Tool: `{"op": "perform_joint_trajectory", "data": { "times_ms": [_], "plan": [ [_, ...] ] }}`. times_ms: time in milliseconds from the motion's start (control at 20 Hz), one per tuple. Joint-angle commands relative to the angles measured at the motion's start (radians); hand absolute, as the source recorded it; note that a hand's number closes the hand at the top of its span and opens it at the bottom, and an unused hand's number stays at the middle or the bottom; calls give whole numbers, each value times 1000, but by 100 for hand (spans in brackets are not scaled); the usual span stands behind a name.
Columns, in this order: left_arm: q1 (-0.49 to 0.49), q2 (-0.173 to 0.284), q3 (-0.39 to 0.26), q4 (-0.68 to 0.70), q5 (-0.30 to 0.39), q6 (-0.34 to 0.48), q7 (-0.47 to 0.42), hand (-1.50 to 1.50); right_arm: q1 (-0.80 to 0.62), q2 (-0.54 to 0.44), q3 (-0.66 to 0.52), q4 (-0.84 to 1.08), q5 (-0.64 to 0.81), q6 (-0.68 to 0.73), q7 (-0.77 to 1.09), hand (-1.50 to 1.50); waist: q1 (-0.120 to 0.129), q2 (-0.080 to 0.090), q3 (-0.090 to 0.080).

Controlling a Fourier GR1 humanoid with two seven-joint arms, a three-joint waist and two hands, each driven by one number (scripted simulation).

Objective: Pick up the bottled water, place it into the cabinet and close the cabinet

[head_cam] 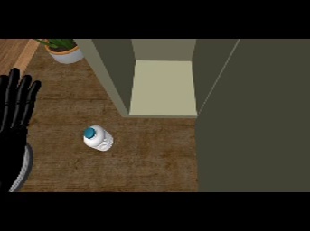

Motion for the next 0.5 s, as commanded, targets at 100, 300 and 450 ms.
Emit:
{"op": "perform_joint_trajectory", "data": {
  "times_ms": [100, 300, 450],
  "plan": [
    [-33, 117, 25, 36, 245, -258, -52, -150, 41, 0, 24, -47, 9, 11, 5, -150, -27, -1, -6],
    [32, 97, -113, 128, 489, -429, 33, -150, 60, -2, 114, -66, -58, 90, 46, -150, -43, 9, -9],
    [50, 201, -32, 121, 705, -525, 104, -150, 139, -3, 143, -121, -88, 108, 68, -150, -30, -3, -6]
  ]
}}
